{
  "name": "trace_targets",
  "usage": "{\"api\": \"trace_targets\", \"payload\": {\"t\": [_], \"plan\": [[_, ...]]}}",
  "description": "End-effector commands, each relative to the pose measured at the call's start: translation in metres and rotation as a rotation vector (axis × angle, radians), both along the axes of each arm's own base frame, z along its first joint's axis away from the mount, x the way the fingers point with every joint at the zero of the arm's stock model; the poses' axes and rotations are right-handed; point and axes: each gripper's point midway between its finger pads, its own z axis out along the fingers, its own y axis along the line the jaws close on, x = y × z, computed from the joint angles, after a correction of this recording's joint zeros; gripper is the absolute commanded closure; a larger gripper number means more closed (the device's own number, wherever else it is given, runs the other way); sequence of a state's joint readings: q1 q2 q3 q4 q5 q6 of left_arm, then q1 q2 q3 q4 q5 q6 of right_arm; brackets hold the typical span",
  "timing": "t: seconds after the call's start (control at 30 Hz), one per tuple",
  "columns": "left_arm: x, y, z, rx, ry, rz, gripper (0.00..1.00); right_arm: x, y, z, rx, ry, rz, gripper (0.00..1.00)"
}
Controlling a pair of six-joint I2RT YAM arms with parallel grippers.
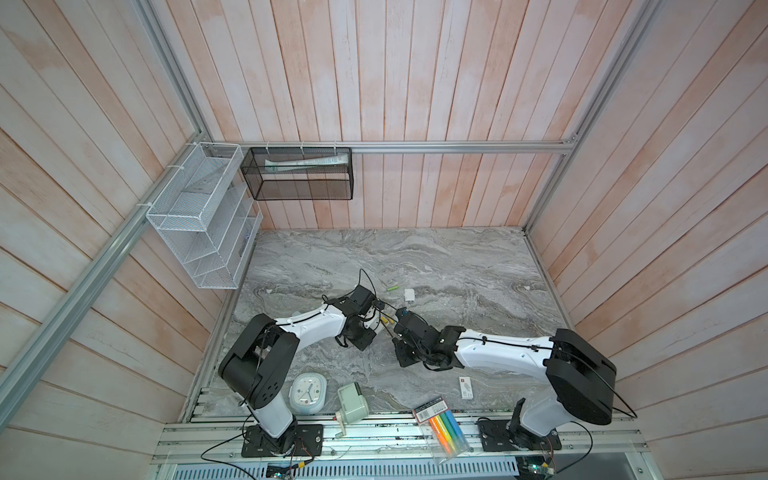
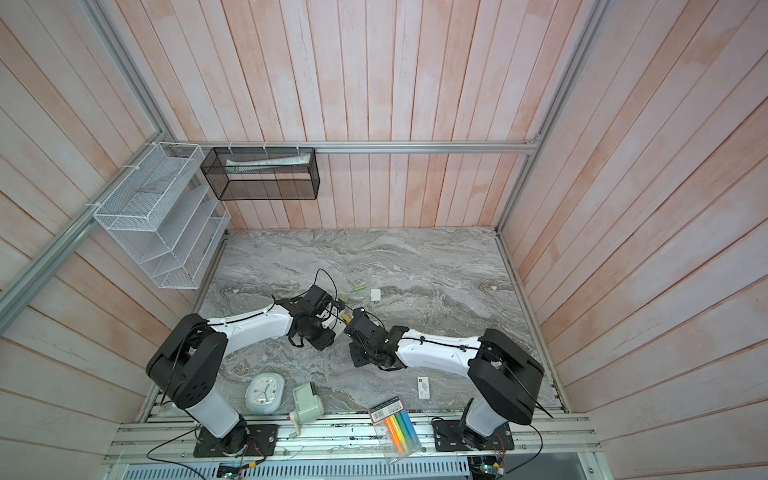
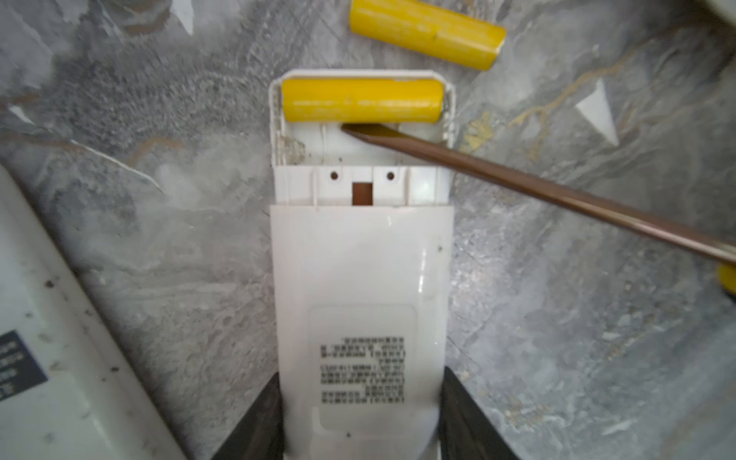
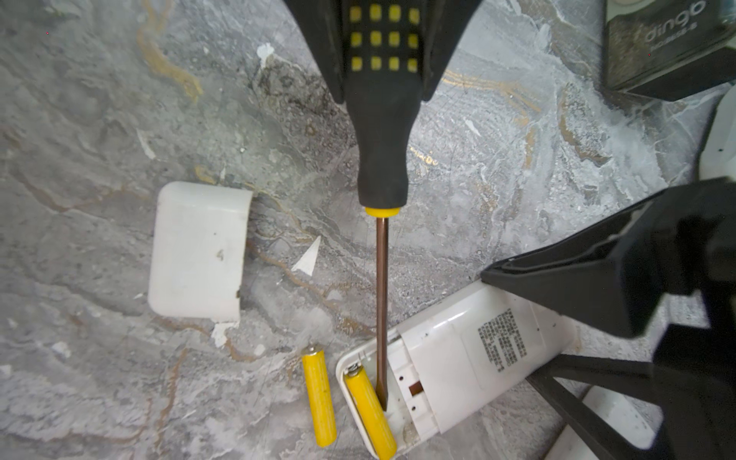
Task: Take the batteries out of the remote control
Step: 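Pry the remaining yellow battery out with the screwdriver tip using the right gripper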
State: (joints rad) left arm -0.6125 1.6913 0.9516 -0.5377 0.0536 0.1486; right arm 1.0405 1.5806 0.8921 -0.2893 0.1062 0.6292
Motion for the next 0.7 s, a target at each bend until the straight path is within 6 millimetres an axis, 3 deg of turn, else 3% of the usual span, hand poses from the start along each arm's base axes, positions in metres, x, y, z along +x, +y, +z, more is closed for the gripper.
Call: {"api": "trace_targets", "payload": {"t": [0.0,0.27,0.67], "plan": [[-0.0248,-0.0015,-0.0110,0.001,0.094,-0.016,0.54,-0.0020,-0.0120,-0.0130,-0.077,0.028,-0.035,1.00],[-0.0256,0.0003,-0.0131,0.015,0.105,-0.009,0.54,0.0001,-0.0031,-0.0151,-0.021,0.003,-0.034,1.00],[-0.0268,0.0019,-0.0160,0.030,0.122,-0.002,0.54,0.0028,-0.0072,-0.0168,0.045,-0.063,-0.051,1.00]]}}
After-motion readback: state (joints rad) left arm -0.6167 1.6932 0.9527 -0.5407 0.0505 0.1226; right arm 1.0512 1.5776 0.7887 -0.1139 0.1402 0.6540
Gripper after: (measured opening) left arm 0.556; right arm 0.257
